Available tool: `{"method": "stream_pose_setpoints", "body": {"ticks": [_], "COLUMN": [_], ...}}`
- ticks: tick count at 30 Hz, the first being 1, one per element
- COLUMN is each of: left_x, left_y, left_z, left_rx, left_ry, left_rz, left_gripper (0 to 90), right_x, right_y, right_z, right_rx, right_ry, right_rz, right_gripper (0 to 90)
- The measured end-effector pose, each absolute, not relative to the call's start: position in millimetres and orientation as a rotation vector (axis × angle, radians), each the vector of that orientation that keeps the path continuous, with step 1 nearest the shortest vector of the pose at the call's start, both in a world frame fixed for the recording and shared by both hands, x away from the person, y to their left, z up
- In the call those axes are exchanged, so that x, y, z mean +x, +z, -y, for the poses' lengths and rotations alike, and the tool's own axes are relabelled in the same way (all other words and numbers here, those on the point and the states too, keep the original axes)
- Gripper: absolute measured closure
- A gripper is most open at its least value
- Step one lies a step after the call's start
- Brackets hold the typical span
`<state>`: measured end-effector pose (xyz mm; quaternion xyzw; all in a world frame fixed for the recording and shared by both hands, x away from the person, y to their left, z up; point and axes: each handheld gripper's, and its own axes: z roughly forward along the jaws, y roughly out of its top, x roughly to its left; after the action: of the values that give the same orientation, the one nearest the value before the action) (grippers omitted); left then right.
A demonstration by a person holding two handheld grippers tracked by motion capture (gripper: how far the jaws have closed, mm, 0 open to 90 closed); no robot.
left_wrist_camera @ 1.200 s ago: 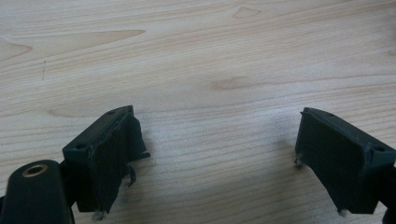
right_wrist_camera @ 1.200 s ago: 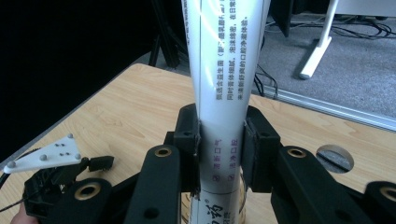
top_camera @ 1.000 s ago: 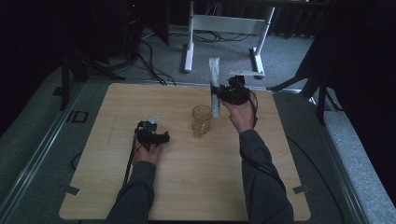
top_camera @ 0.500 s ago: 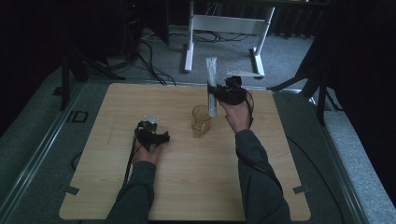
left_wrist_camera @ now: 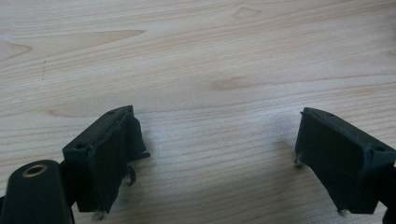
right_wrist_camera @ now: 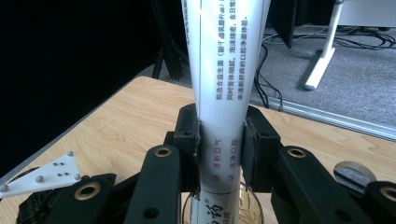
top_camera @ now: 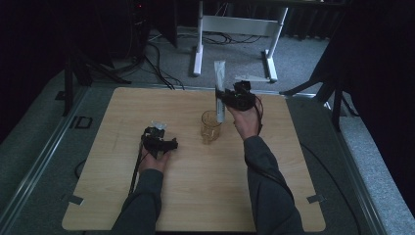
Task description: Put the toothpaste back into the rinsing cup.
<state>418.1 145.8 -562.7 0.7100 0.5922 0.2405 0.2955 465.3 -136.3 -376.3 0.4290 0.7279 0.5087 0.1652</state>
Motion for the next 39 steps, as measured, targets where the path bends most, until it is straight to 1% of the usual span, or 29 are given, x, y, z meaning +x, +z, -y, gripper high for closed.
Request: {"method": "stream_pose_setpoints", "body": {"ticks": [39], "left_x": [418.1], "left_y": [-562.7], "left_z": [-145.7], "left_rx": [1.888], "left_ry": [0.641], "left_rz": [-1.576], "left_gripper": [12.7], "right_x": [478.9], "right_y": [-405.6], "right_z": [121.8], "right_rx": [1.245], "right_ry": [1.411], "right_rz": [-2.055], "right_gripper": [70.9]}}
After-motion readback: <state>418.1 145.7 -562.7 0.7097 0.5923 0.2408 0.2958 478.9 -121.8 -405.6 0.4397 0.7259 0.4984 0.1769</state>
